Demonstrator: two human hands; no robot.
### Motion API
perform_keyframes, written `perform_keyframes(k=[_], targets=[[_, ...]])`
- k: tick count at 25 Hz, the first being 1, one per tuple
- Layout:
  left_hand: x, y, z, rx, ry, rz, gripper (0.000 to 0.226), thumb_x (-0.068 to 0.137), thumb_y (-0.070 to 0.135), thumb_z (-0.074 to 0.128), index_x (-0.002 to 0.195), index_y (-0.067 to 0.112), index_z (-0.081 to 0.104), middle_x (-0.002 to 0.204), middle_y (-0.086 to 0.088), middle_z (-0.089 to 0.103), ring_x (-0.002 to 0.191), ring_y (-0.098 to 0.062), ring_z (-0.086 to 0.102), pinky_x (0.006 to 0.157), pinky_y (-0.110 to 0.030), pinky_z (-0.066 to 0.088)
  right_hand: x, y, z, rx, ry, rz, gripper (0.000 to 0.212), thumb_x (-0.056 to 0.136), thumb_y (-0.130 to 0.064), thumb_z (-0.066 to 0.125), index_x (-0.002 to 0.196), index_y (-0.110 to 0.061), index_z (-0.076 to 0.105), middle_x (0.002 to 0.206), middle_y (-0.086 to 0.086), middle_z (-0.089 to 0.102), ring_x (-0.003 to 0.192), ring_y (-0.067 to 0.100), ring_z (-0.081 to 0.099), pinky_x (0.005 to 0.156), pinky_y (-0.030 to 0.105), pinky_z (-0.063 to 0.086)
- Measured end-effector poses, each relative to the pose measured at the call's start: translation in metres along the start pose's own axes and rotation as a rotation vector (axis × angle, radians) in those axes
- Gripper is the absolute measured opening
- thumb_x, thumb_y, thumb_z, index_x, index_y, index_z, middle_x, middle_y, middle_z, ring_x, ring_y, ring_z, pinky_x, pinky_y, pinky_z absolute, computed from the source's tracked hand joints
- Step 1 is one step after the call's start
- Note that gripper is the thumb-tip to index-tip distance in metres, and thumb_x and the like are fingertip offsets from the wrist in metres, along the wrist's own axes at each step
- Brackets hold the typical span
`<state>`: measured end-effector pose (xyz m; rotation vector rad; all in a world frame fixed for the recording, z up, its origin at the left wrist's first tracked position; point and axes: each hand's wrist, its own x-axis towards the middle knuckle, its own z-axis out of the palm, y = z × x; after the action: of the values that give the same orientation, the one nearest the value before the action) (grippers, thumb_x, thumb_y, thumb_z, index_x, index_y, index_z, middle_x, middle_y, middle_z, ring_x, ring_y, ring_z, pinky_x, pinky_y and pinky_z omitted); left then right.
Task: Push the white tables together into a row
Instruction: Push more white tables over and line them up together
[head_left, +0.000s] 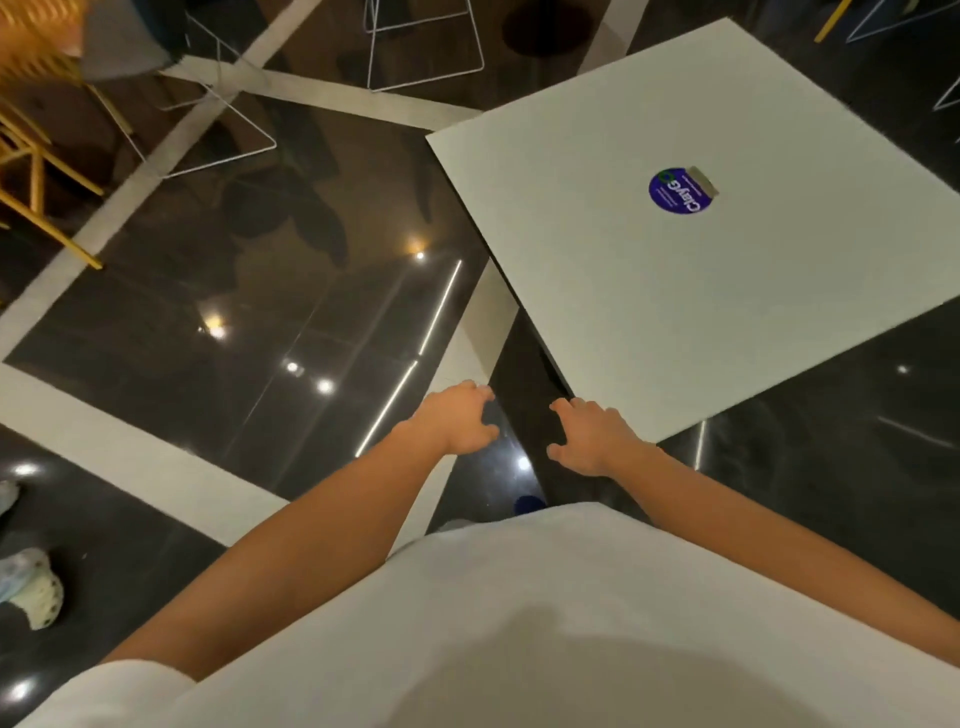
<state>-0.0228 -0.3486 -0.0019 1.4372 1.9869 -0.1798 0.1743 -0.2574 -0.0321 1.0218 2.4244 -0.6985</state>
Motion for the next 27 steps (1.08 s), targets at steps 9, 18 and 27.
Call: perform_keyframes(k=[9,18,27], targets=[[0.177,-0.043,-0.123,0.142,-0.099,0.155,0.066,0.089,0.045,0.058,0.147,0.02,0.038,0.144,-0.008,0.045,0.128,-0.03,0.046,0.104,-0.048,0.036,0.156,0.001,-0.076,0.095,0.014,0.179,0.064,0.087,-0.047,0.058,0.14,-0.017,0.037,0.139,0.011,0.047,0.119,0.03,0.05,0.097,0.046,0.044],[0.338,-0.102,-0.284,0.472,-0.19,0.494,0.069,0.09,0.041,0.055,0.15,0.016,0.033,0.148,-0.012,0.038,0.132,-0.031,0.04,0.109,-0.049,0.032,0.316,-0.05,-0.173,0.309,0.171,0.498,0.069,0.088,-0.043,0.062,0.144,-0.017,0.031,0.148,0.011,0.035,0.133,0.031,0.038,0.105,0.047,0.039],[0.481,-0.093,-0.38,0.682,-0.229,0.756,0.067,0.091,0.044,0.057,0.149,0.019,0.035,0.149,-0.008,0.038,0.132,-0.029,0.04,0.112,-0.047,0.028,0.427,-0.039,-0.237,0.453,0.277,0.768,0.074,0.087,-0.051,0.059,0.144,-0.015,0.028,0.15,0.012,0.031,0.135,0.03,0.034,0.105,0.046,0.037]])
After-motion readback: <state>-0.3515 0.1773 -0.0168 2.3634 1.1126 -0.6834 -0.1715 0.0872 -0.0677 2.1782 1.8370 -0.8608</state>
